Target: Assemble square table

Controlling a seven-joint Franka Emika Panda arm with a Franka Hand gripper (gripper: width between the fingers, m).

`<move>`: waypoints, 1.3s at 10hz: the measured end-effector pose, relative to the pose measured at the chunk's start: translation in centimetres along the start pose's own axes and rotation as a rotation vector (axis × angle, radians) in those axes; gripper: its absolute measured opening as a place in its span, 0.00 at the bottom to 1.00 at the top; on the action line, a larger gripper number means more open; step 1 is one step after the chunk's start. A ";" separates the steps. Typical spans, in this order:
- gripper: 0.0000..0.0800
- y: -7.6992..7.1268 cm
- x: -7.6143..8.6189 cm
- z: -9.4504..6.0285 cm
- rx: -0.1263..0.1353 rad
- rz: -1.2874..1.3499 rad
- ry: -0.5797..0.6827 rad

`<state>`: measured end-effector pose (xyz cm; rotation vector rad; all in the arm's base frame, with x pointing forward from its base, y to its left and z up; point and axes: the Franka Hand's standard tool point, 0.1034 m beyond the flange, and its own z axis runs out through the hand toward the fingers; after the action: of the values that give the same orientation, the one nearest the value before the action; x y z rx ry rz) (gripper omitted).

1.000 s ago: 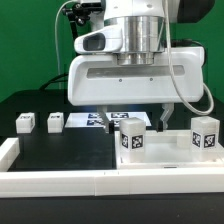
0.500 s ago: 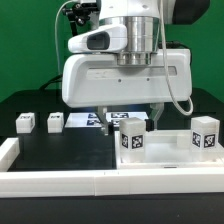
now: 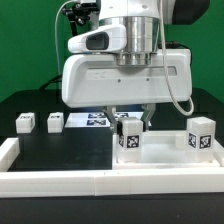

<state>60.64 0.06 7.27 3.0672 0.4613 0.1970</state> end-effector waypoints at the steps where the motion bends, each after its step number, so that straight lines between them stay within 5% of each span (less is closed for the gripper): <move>1: 0.36 0.0 0.0 0.0 0.001 0.028 0.000; 13: 0.36 -0.6 0.3 0.2 0.020 1.233 -0.033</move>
Offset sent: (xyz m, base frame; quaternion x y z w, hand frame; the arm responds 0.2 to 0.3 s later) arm 0.0000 -0.0024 0.0012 -0.0014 -0.0012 0.2575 0.9663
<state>60.74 0.75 7.07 2.8567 -1.4387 0.1439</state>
